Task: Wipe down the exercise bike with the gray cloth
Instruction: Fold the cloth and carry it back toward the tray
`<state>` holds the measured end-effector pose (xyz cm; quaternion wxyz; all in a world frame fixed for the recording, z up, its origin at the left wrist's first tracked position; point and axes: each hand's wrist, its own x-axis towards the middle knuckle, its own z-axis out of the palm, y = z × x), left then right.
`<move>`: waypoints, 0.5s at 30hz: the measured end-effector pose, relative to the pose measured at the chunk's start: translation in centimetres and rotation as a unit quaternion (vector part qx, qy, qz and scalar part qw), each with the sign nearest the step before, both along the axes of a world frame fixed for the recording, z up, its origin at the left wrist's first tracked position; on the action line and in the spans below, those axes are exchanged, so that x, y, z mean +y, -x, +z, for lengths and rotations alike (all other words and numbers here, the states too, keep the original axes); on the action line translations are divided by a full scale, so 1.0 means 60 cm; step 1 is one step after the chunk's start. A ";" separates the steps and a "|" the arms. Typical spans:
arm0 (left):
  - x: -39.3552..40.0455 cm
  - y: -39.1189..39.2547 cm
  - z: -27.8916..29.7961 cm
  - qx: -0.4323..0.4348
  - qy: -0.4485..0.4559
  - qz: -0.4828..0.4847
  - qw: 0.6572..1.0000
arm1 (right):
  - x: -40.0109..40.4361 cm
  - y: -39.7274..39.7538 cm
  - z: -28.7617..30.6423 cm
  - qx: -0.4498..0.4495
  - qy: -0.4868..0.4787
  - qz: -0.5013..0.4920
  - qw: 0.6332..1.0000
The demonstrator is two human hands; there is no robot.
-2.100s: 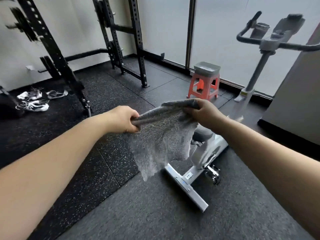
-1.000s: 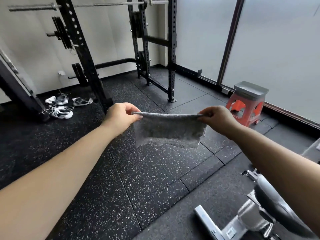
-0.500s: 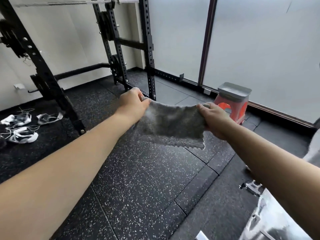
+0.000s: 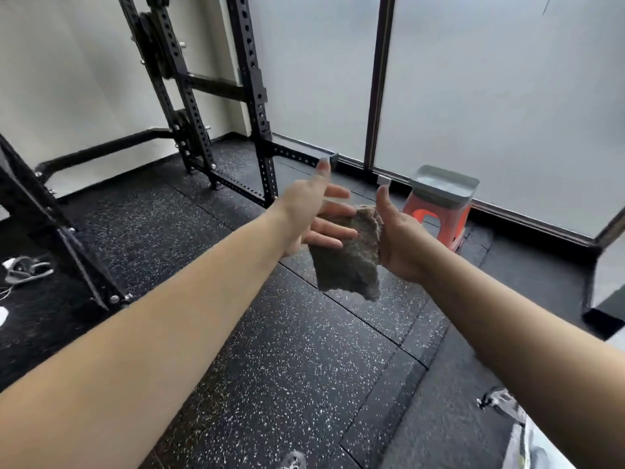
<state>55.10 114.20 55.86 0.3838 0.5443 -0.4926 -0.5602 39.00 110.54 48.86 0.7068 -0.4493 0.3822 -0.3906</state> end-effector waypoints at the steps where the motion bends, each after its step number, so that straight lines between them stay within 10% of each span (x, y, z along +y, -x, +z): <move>1: -0.030 -0.021 0.002 -0.002 0.029 0.009 1.000 | -0.021 -0.002 -0.001 0.001 0.034 0.021 0.999; 5: -0.164 -0.089 -0.024 -0.094 0.158 0.073 0.980 | -0.116 -0.012 -0.002 0.008 0.082 0.010 0.997; 12: -0.335 -0.064 -0.081 -0.049 0.008 -0.168 0.985 | -0.241 0.015 0.013 -0.034 0.066 -0.119 0.990; 15: -0.410 -0.012 -0.079 -0.075 0.100 -0.157 0.980 | -0.288 0.062 0.001 0.126 0.075 -0.173 0.974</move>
